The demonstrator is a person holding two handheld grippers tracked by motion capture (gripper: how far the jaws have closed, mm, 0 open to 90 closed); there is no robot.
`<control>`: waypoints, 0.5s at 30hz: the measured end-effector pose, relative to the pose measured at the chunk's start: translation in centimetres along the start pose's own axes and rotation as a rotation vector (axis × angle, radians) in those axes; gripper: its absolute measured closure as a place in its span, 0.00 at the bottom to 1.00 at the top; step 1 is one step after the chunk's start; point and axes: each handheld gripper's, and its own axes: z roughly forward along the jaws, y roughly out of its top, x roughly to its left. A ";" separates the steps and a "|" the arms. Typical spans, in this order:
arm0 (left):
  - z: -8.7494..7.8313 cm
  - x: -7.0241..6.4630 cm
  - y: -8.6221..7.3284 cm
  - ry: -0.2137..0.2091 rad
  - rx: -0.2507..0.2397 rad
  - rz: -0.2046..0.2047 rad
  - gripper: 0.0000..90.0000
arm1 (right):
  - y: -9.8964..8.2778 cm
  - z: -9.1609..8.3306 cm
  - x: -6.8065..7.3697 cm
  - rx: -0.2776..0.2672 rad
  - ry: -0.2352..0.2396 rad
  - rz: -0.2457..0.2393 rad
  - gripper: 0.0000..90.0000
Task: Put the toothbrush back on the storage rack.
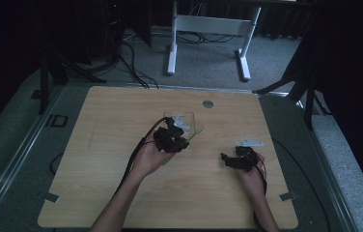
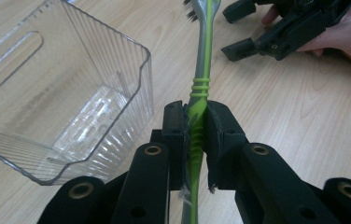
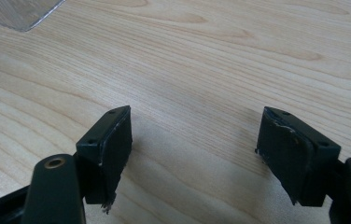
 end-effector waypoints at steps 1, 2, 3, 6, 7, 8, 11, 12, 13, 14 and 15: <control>-0.1 0.0 0.0 0.001 -0.004 -0.002 0.88 | 0.0 0.0 0.0 0.000 0.000 0.000 0.29; -0.1 0.0 0.0 0.001 -0.004 -0.002 0.88 | 0.0 0.0 0.0 0.000 0.000 0.000 0.29; -0.2 0.1 0.0 0.001 -0.013 -0.007 0.88 | 0.0 0.0 0.0 0.000 0.000 0.000 0.29; -0.3 0.1 0.0 0.006 -0.018 -0.009 0.88 | 0.0 0.0 0.0 0.000 0.000 0.000 0.29; -0.5 0.2 0.0 0.007 -0.025 -0.012 0.88 | 0.0 0.0 0.0 0.000 0.000 0.001 0.29; -0.5 0.3 0.0 0.009 -0.027 -0.012 0.88 | 0.0 0.0 0.0 0.000 0.000 0.001 0.29; -0.6 0.3 0.0 0.003 -0.033 -0.020 0.88 | 0.0 0.0 0.0 0.000 0.000 0.001 0.29; -0.6 0.3 0.0 0.003 -0.033 -0.020 0.88 | 0.0 0.0 0.0 0.000 0.000 0.001 0.29; -0.7 0.4 0.0 0.005 -0.035 -0.019 0.88 | 0.0 0.0 0.0 0.000 0.000 0.001 0.29; -0.7 0.4 0.0 0.007 -0.037 -0.018 0.88 | 0.0 0.0 0.0 0.000 0.000 0.001 0.29; -0.7 0.4 0.0 0.007 -0.037 -0.018 0.88 | 0.0 0.0 0.0 0.000 0.000 0.001 0.29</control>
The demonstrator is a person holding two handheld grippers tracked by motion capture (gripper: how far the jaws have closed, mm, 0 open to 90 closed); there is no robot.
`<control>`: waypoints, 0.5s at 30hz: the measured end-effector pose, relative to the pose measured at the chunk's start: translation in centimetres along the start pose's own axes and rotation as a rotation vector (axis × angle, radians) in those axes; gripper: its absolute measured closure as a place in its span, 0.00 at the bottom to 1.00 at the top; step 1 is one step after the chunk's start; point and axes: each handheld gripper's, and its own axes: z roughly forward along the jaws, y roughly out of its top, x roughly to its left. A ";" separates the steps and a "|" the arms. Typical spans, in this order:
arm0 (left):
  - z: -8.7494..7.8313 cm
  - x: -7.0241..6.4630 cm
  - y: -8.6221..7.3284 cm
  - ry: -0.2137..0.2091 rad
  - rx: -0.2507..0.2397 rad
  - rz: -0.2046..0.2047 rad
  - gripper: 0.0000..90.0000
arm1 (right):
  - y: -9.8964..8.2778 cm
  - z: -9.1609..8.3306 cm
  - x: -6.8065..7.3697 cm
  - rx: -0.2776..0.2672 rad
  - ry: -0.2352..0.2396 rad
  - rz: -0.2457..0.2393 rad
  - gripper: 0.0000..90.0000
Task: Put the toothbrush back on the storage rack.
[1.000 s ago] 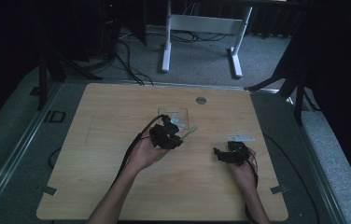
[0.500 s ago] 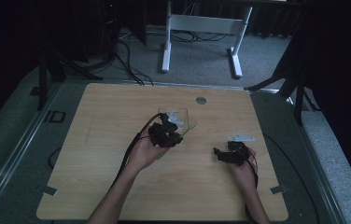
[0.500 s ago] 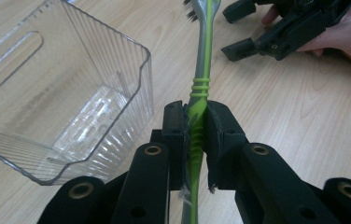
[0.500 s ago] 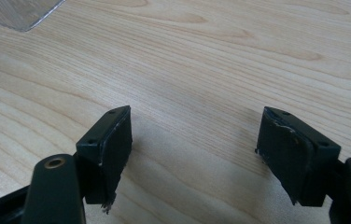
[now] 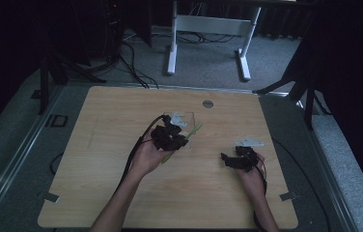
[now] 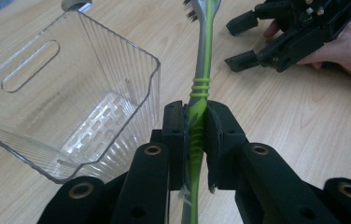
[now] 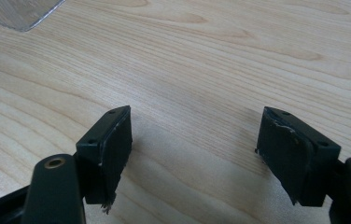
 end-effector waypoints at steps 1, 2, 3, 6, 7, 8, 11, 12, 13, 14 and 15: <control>0.0 0.0 0.0 0.000 -0.004 -0.003 0.88 | 0.0 0.0 0.0 0.000 0.000 0.000 0.29; -0.1 0.0 0.0 0.002 -0.011 -0.004 0.88 | 0.0 0.0 0.0 0.000 0.000 0.000 0.29; -0.2 0.1 0.0 0.002 -0.013 -0.004 0.88 | 0.0 0.0 0.0 0.000 0.000 0.001 0.29; -0.3 0.1 0.0 0.004 -0.018 -0.007 0.88 | 0.0 0.0 0.0 0.000 0.000 0.000 0.29; -0.3 0.2 0.0 0.005 -0.020 -0.007 0.88 | 0.0 0.0 0.0 0.000 0.000 0.000 0.29; -0.4 0.2 0.0 0.007 -0.023 -0.009 0.88 | 0.0 0.0 0.0 0.000 0.000 0.000 0.29; -0.6 0.3 0.0 0.006 -0.036 -0.016 0.88 | 0.0 0.0 0.0 0.000 0.000 -0.001 0.29; -0.6 0.3 0.0 0.008 -0.037 -0.017 0.88 | 0.0 0.0 0.0 0.000 0.000 -0.001 0.29; -0.7 0.4 0.0 0.011 -0.040 -0.018 0.88 | 0.0 0.0 0.0 0.000 0.000 -0.001 0.29; -0.7 0.4 0.0 0.010 -0.048 -0.022 0.88 | 0.0 0.0 0.0 0.000 0.000 -0.001 0.29; -0.8 0.5 0.0 0.010 -0.050 -0.024 0.88 | 0.0 0.0 0.0 0.001 0.000 -0.001 0.29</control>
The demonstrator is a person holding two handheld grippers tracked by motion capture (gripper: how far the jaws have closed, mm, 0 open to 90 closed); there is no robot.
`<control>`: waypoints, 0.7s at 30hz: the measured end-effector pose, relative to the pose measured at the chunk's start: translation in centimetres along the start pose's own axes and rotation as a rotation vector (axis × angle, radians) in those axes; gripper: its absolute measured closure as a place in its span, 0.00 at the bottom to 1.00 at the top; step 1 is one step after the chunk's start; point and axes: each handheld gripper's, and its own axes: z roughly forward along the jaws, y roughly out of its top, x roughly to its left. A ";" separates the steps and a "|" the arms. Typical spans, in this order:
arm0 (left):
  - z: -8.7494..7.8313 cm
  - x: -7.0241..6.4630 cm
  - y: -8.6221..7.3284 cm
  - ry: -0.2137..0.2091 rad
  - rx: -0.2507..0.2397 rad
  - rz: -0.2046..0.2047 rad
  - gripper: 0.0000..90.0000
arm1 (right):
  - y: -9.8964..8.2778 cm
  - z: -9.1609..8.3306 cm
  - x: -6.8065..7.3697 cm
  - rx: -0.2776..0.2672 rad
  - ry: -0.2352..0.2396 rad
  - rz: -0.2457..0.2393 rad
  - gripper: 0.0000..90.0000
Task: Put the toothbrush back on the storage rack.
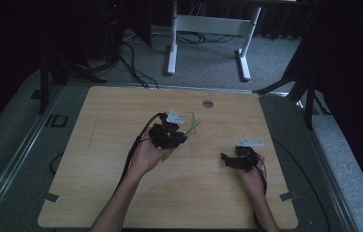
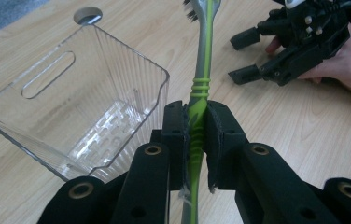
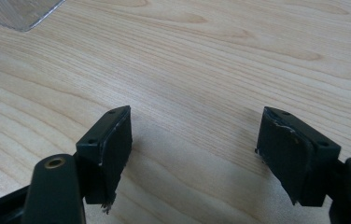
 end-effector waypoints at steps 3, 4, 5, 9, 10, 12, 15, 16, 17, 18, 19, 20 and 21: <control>-0.1 0.1 0.0 0.003 0.000 -0.003 0.88 | 0.0 0.0 0.0 0.000 0.000 0.001 0.29; -0.1 0.1 0.0 0.005 0.001 -0.002 0.88 | 0.0 0.0 0.0 0.000 0.000 0.001 0.29; -0.2 0.2 0.0 0.008 -0.001 -0.003 0.88 | 0.0 0.0 0.0 0.000 0.000 0.000 0.29; -0.5 0.5 0.0 0.016 -0.018 -0.016 0.88 | 0.0 0.0 0.0 0.000 0.000 0.001 0.29; -0.6 0.5 0.0 0.020 -0.022 -0.017 0.88 | 0.0 0.0 0.0 -0.001 0.000 0.000 0.29; -0.6 0.6 0.0 0.018 -0.024 -0.019 0.88 | 0.0 0.0 0.0 0.000 0.000 0.001 0.29; -0.9 0.8 0.0 0.024 -0.041 -0.035 0.88 | 0.0 0.0 0.0 0.000 0.000 0.001 0.29; -0.9 0.8 0.0 0.025 -0.045 -0.037 0.88 | 0.0 0.0 0.0 0.000 0.000 0.001 0.29; -0.9 0.8 0.0 0.025 -0.045 -0.037 0.88 | 0.0 0.0 0.0 0.000 0.000 0.001 0.29; -0.9 0.9 0.0 0.027 -0.049 -0.041 0.88 | 0.0 0.0 0.0 -0.001 0.000 0.001 0.29; -0.9 0.9 0.0 0.029 -0.051 -0.043 0.88 | 0.0 0.0 0.0 0.000 0.000 0.000 0.29; -0.9 0.9 0.0 0.029 -0.051 -0.044 0.88 | 0.0 0.0 0.0 0.000 0.000 0.001 0.29; -0.9 0.9 0.0 0.029 -0.053 -0.045 0.88 | 0.0 0.0 0.0 0.000 0.000 0.001 0.29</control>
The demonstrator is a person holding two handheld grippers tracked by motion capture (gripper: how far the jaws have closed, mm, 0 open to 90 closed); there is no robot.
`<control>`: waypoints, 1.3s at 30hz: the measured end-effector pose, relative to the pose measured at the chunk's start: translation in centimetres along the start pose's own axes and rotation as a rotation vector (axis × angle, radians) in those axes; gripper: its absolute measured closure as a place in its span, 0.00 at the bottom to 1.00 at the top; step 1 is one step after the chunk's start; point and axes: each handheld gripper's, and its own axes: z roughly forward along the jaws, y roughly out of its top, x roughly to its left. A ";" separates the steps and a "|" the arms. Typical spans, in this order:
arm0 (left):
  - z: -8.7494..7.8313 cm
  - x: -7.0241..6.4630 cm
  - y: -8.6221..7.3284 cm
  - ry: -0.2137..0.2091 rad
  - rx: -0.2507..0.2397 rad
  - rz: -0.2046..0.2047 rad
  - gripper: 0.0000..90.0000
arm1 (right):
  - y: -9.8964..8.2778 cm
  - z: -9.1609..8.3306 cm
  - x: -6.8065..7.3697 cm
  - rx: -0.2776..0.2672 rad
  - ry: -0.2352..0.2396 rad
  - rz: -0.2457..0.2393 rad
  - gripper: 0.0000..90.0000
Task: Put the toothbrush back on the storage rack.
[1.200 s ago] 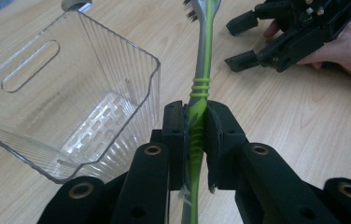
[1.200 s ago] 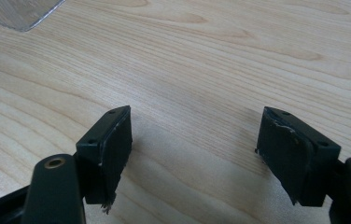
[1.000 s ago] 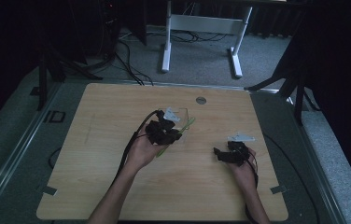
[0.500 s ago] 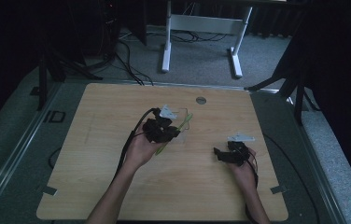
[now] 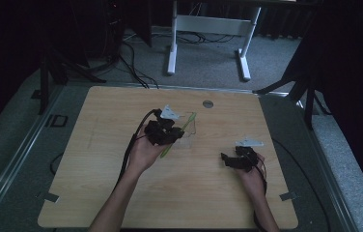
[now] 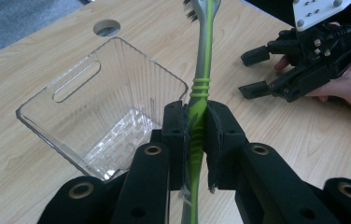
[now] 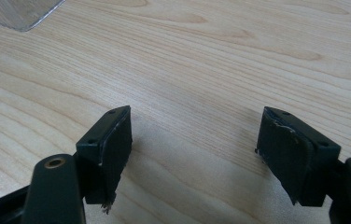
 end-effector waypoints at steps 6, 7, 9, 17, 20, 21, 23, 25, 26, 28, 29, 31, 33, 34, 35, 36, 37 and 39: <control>-0.1 0.2 0.0 0.006 -0.020 -0.015 0.88 | 0.0 0.0 0.0 0.000 0.000 0.001 0.29; -0.2 0.2 0.0 0.006 -0.024 -0.019 0.88 | 0.0 0.0 0.0 0.000 0.000 0.000 0.29; -0.2 0.3 0.0 0.003 -0.026 -0.022 0.88 | 0.0 0.0 0.0 0.000 0.000 0.000 0.29; -0.3 0.5 0.1 0.007 -0.048 -0.039 0.88 | 0.0 0.0 0.0 0.000 0.000 0.000 0.29; -0.3 0.6 0.1 0.006 -0.052 -0.043 0.88 | 0.0 0.0 0.0 0.000 0.000 0.000 0.29; -0.3 0.7 0.1 0.009 -0.057 -0.048 0.88 | 0.0 0.0 0.0 0.000 0.000 -0.001 0.29; -0.4 0.8 0.1 0.010 -0.060 -0.048 0.88 | 0.0 0.0 0.0 -0.001 0.000 -0.001 0.29; -0.4 0.8 0.1 0.016 -0.067 -0.052 0.88 | 0.0 0.0 0.0 -0.001 0.000 -0.002 0.29; -0.4 0.8 0.1 0.016 -0.067 -0.052 0.88 | 0.0 0.0 0.0 0.000 -0.001 -0.002 0.29; -0.4 0.9 0.2 0.018 -0.072 -0.056 0.88 | 0.0 0.0 0.0 -0.001 -0.001 -0.002 0.29; -0.4 0.9 0.2 0.020 -0.076 -0.058 0.88 | 0.0 0.0 0.0 0.000 0.000 0.000 0.29; -0.4 0.9 0.3 0.021 -0.080 -0.058 0.88 | 0.0 0.0 0.0 0.000 0.000 -0.001 0.29; -0.4 0.9 0.5 0.024 -0.087 -0.056 0.88 | 0.0 0.0 0.0 0.000 0.000 -0.001 0.29; -0.5 0.9 0.5 0.025 -0.090 -0.057 0.88 | 0.0 0.0 0.0 0.000 0.000 0.000 0.29; -0.5 0.9 0.6 0.025 -0.093 -0.058 0.88 | 0.0 0.0 0.0 0.000 0.000 -0.001 0.29; -0.5 0.9 0.7 0.027 -0.095 -0.056 0.88 | 0.0 0.0 0.0 0.000 0.000 -0.001 0.29; -0.5 0.9 0.7 0.027 -0.095 -0.056 0.88 | 0.0 0.0 0.0 0.000 0.000 0.000 0.29; -0.5 0.9 0.8 0.029 -0.101 -0.058 0.88 | 0.0 0.0 0.0 0.000 0.000 0.000 0.29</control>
